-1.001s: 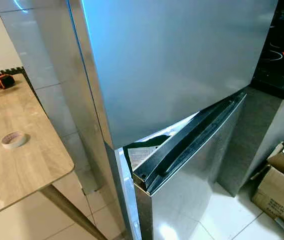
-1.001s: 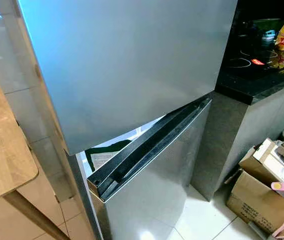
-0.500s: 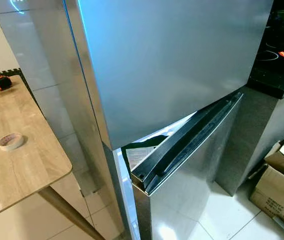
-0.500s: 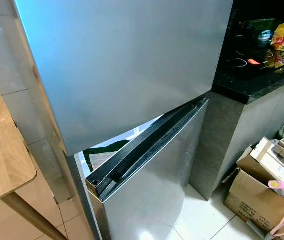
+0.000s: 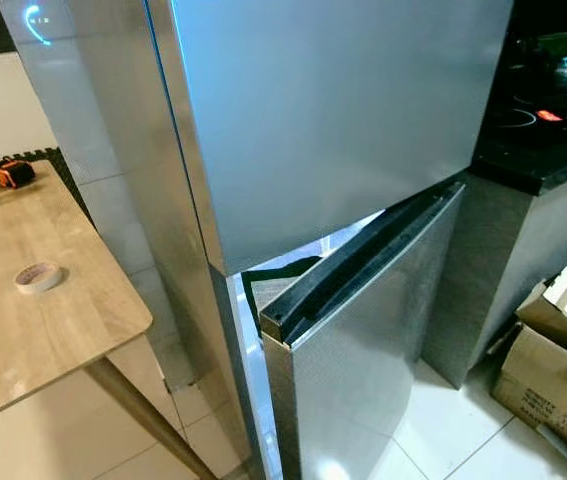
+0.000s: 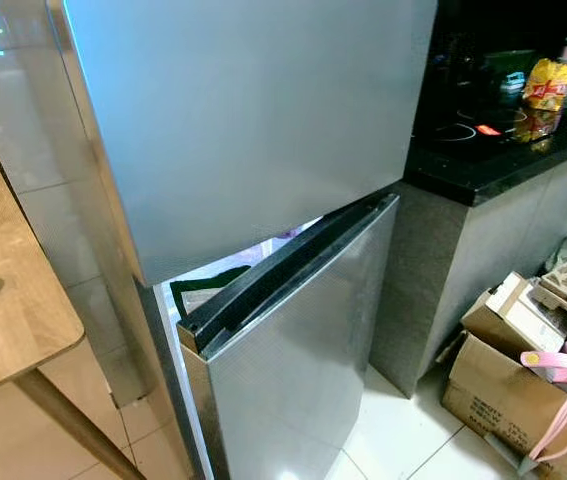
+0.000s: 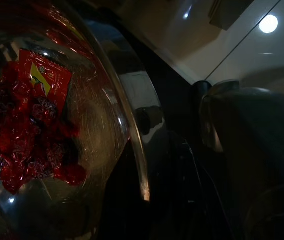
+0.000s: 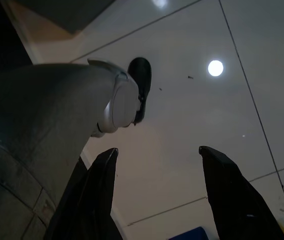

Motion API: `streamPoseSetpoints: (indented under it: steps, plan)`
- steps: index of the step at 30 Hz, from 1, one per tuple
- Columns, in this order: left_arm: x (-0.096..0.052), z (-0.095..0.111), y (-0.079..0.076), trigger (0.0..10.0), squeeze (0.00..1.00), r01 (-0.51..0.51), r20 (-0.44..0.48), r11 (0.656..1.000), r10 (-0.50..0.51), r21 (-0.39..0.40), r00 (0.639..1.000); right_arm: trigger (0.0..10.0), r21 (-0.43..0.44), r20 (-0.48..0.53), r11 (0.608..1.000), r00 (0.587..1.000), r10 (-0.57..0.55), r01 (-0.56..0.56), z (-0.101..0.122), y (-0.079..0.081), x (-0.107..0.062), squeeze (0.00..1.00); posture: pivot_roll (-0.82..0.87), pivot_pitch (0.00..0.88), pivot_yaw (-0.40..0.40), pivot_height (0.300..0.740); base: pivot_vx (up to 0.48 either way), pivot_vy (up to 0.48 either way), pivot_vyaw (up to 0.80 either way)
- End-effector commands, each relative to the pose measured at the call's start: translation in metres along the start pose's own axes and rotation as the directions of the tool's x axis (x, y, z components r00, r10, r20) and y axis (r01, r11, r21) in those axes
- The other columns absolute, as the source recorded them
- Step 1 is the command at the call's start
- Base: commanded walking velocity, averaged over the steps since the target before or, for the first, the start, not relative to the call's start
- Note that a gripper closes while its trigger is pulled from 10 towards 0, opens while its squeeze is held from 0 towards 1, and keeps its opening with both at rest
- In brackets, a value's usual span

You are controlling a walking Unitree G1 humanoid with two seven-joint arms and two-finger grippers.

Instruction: Restocking fridge

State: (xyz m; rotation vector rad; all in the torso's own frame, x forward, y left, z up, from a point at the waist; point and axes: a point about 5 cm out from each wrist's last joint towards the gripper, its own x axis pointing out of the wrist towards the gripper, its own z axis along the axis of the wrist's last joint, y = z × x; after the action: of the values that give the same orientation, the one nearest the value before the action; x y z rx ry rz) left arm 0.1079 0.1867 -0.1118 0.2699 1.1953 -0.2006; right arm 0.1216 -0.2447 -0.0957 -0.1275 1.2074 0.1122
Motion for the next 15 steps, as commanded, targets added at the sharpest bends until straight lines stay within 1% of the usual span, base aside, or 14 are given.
streamPoseSetpoints:
  steps: [1, 15]
  plan:
    - [-0.0027, -0.0212, -0.0024, 10.0, 0.00, 0.010, -0.079, 1.000, -0.010, 0.002, 0.997, 10.0, 0.001, 0.007, 1.000, 1.000, 0.007, -0.007, 0.0012, 0.0023, 0.0007, 0.00, -0.09, 0.000, -0.007, 0.740, -0.386, 0.000, 0.00]
    - [-0.0030, -0.0225, -0.0025, 10.0, 0.00, 0.011, -0.082, 1.000, -0.011, -0.001, 0.997, 10.0, -0.005, 0.003, 1.000, 1.000, 0.012, -0.012, -0.0004, 0.0038, 0.0009, 0.00, -0.09, 0.000, -0.005, 0.740, -0.389, 0.000, 0.00]
